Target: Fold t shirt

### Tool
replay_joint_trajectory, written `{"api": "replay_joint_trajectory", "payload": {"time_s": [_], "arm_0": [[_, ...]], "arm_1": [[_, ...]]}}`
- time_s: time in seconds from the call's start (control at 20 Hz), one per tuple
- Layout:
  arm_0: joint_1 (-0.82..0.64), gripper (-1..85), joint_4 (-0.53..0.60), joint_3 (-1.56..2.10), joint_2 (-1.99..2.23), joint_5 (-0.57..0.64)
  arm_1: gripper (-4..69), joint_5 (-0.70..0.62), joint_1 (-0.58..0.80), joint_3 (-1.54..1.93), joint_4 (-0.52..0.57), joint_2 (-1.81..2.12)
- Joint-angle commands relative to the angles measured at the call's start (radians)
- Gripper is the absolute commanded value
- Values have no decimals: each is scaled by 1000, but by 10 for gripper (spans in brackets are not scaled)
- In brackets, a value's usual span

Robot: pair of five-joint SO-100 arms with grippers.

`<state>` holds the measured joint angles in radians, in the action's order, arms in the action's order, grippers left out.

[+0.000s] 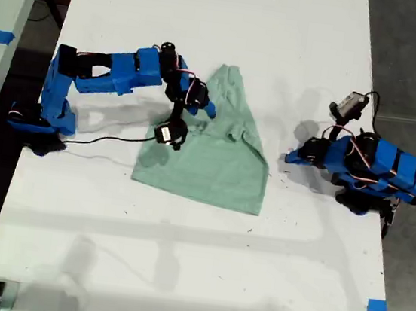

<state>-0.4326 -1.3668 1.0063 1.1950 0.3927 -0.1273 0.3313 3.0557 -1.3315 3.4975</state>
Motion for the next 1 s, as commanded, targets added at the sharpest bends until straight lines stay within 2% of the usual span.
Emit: {"api": "replay_joint_trajectory", "payload": {"time_s": [0.0,0.15,0.25,0.3,0.4,0.45,0.5,0.55,0.6,0.7,0.8,0.95], "arm_0": [[-78,0,-87,-51,173,-5],[-207,-1,-190,100,485,14],[-201,-1,-146,420,818,-9],[-133,-1,-43,669,1028,-58],[78,-1,267,1250,1499,-209],[164,-1,431,1545,1744,-258],[206,-1,538,1802,2016,-281],[221,-1,529,2005,2307,-293],[239,-1,476,2100,2418,-310],[222,-1,511,2186,2310,-293],[181,-1,402,2198,2411,-305],[186,-1,396,2210,2410,-311]], "arm_1": [[20,8,-9,51,5,14],[20,8,-9,51,5,14],[20,8,-12,51,5,14],[20,8,-12,51,5,14],[20,6,-12,49,5,14],[20,5,-12,49,5,14],[20,2,-14,49,8,14],[20,-2,-14,49,9,14],[20,-11,-12,51,14,14],[20,-29,-6,52,23,14],[20,-38,0,52,31,14],[20,-26,-5,52,23,14]]}}
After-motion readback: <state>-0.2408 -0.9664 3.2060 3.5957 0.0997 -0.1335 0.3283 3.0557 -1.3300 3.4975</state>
